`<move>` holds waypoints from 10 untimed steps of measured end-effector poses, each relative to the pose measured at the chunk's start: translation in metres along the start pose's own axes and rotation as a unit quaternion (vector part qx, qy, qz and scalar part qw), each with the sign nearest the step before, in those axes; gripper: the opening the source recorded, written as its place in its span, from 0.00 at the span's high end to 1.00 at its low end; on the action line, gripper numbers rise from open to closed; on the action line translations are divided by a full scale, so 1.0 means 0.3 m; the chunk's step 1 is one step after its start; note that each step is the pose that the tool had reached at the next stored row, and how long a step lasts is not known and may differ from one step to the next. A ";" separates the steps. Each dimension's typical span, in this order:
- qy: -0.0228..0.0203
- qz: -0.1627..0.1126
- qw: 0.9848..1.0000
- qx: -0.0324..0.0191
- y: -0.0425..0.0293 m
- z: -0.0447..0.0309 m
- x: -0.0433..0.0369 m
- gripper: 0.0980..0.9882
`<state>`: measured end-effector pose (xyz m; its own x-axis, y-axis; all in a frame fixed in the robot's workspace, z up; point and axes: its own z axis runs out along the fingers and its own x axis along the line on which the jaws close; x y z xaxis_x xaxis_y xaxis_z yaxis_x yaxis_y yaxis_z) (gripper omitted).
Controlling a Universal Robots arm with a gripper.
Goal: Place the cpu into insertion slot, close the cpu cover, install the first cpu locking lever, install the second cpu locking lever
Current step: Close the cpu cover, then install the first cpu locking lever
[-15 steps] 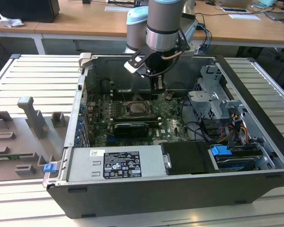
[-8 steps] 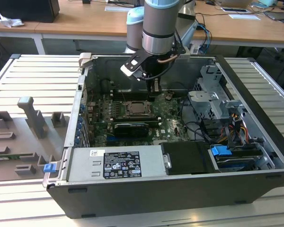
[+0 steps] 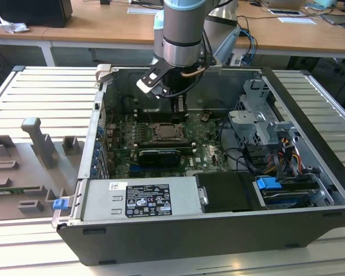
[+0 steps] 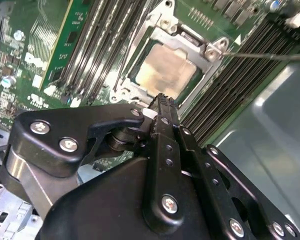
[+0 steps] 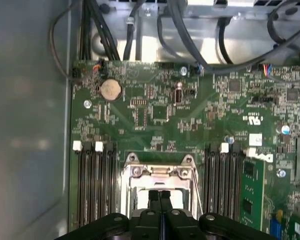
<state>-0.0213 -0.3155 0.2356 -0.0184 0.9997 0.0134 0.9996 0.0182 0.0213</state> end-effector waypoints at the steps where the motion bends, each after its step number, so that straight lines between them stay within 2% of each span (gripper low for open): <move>1: 0.000 0.000 1.000 0.000 -0.011 0.000 0.000 0.99; 3: 0.000 0.000 1.000 0.000 -0.029 -0.001 0.000 0.99; 10: 0.000 0.000 1.000 0.000 -0.064 -0.003 0.001 0.99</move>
<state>-0.0405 -0.3156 0.2360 -0.0184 0.9997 0.0138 0.9996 0.0181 0.0211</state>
